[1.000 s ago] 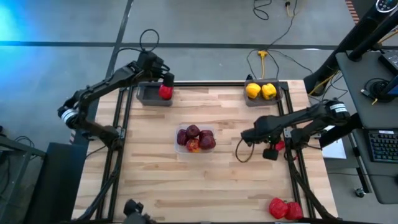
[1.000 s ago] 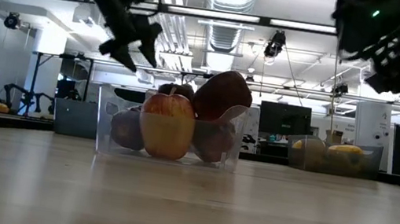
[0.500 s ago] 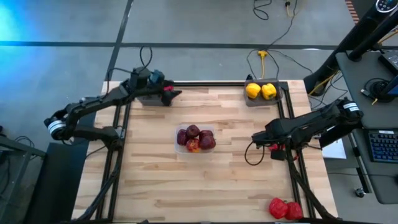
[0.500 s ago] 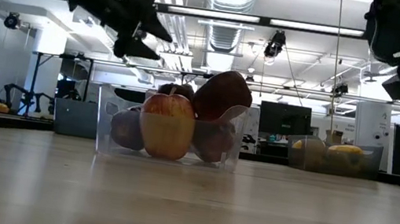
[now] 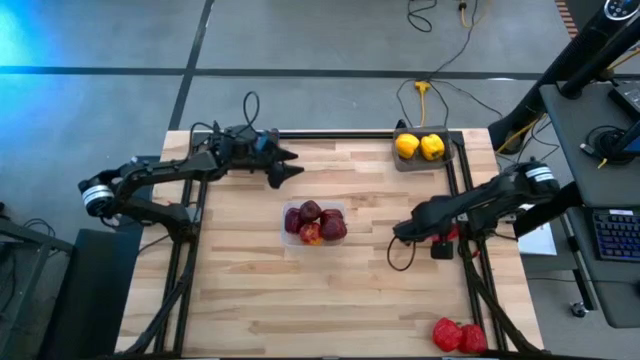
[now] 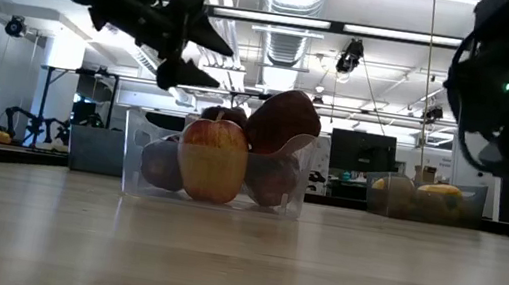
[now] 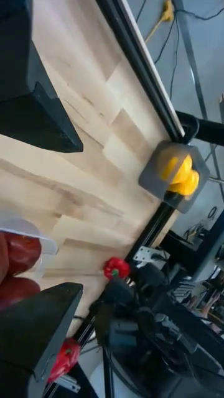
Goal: Sort produce into baskets
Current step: Put the red bell pepper into the left black bin
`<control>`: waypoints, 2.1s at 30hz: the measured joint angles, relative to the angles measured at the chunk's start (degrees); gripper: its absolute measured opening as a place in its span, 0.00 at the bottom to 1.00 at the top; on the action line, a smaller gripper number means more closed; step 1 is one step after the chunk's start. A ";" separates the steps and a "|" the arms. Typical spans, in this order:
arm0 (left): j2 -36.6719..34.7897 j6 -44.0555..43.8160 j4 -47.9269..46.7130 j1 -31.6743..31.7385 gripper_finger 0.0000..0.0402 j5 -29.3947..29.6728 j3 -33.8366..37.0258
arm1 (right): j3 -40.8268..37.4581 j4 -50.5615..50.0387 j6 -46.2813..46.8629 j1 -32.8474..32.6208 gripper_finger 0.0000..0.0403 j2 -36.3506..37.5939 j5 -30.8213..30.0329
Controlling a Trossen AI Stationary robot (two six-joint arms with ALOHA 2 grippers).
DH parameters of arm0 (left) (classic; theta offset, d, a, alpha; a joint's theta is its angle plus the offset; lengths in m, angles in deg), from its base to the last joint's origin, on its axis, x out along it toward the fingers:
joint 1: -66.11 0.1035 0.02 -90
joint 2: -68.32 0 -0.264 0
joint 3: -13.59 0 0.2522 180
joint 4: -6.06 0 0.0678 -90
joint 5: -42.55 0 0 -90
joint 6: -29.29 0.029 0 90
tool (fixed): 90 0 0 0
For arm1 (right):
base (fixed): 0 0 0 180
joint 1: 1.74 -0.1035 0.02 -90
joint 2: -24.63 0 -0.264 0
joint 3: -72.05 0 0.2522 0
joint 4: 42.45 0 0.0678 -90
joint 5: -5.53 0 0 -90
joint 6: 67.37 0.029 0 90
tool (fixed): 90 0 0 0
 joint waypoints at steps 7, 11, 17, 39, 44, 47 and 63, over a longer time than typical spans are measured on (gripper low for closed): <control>0.40 -2.11 -1.87 0.90 0.85 2.21 0.00 | 1.41 1.46 -0.40 0.02 0.68 -4.77 0.04; 0.56 -0.17 -8.75 1.01 0.85 7.59 0.07 | 7.13 -1.35 -0.36 1.08 0.66 -4.43 -0.71; 1.35 -0.23 -16.34 3.35 0.85 13.08 0.00 | 20.39 5.83 -1.54 7.65 0.66 -3.95 -11.46; 7.64 -0.50 -19.03 10.13 0.85 11.61 -0.31 | 23.92 63.86 -3.88 33.88 0.66 -14.39 5.55; 4.23 1.05 -20.73 10.77 0.85 14.60 -2.62 | 24.24 69.19 -4.07 34.01 0.66 -18.88 6.04; 1.16 4.56 -23.62 10.88 0.85 14.79 -4.85 | 24.24 72.34 -4.81 34.55 0.66 -21.82 6.30; -1.85 17.39 -26.71 7.98 0.85 5.06 -8.04 | 24.83 81.08 -8.32 34.16 0.84 -27.58 5.88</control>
